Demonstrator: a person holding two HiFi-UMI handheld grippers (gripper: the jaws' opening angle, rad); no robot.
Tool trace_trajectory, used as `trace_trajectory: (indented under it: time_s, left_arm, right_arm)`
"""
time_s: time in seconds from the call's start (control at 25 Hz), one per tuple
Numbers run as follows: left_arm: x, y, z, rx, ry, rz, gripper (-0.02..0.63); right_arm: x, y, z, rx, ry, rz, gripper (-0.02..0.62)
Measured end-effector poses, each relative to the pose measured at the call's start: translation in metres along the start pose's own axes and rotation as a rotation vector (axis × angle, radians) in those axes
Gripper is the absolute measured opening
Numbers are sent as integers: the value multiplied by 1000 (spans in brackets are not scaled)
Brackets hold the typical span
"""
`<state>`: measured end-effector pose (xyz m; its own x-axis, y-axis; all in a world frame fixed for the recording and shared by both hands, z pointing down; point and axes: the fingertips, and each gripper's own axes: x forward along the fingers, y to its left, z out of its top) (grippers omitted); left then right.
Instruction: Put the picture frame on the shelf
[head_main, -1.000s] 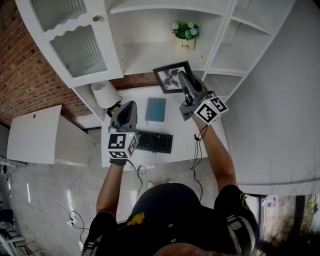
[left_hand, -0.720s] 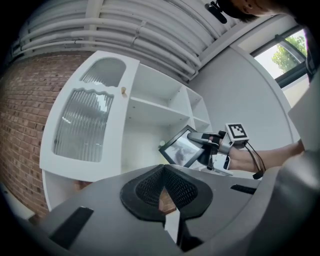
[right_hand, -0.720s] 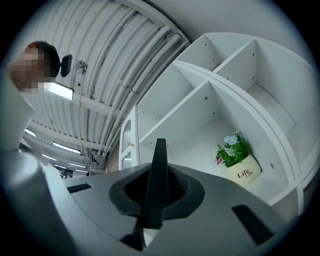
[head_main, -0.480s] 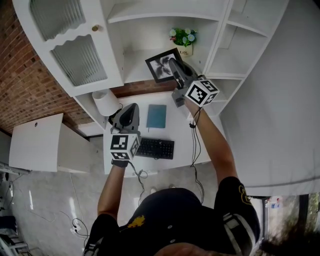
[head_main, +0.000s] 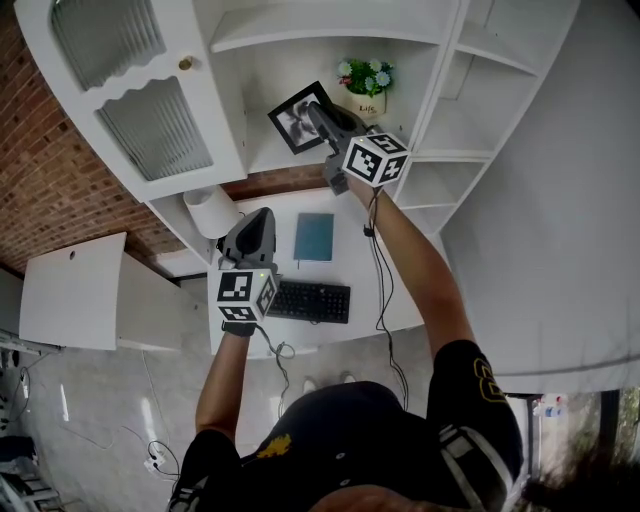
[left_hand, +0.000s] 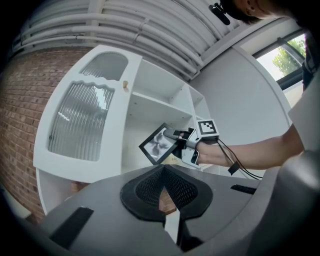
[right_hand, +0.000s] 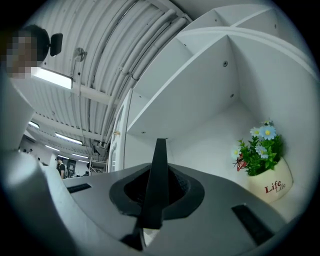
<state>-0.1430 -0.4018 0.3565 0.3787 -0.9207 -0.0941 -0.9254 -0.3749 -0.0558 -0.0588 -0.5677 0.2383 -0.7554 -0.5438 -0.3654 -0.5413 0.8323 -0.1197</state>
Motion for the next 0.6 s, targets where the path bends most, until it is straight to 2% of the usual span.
trace_trajectory:
  time_s: [0.6]
  left_arm:
    - [15,12,3,-4,-15,-4,18]
  right_arm:
    - [28,-28,-14,-17,24,-48,25]
